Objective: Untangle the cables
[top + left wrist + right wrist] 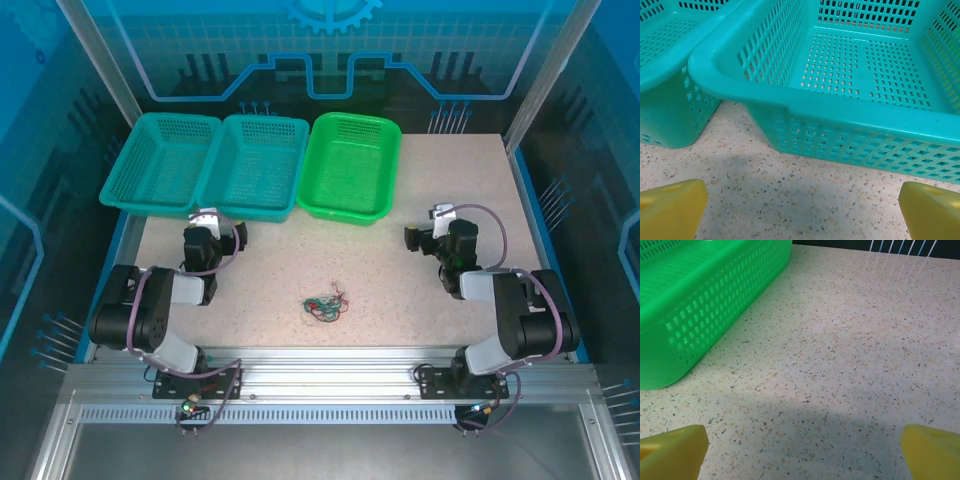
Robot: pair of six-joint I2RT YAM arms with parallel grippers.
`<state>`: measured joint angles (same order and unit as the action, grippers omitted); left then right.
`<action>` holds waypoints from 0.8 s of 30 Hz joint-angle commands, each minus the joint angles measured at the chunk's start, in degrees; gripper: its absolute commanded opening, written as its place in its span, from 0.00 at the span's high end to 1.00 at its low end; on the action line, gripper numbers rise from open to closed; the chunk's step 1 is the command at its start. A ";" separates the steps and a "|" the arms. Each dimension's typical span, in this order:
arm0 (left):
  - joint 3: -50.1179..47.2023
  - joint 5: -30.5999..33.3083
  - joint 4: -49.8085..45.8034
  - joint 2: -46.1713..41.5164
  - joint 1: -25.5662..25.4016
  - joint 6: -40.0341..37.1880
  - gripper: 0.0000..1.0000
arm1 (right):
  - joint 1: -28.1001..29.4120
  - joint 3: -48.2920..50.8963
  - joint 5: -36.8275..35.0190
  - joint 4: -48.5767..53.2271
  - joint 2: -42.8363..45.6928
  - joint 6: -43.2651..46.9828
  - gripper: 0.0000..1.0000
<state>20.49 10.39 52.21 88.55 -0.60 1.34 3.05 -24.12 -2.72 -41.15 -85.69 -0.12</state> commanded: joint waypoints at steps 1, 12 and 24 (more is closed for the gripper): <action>1.04 -0.99 1.23 0.13 -0.18 -0.33 0.01 | 0.16 -1.28 0.18 -0.95 -0.53 0.56 0.00; 0.99 -0.99 1.16 0.16 -0.16 -0.29 0.01 | 0.06 -1.28 0.17 -0.95 -0.49 0.53 0.00; 1.12 -1.09 1.04 0.18 -0.10 -0.16 0.01 | -0.14 -4.88 -2.68 21.84 20.41 -5.38 0.00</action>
<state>20.49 10.37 52.18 88.55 -0.60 1.34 3.05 -25.17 -3.68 -29.71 -74.67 -1.58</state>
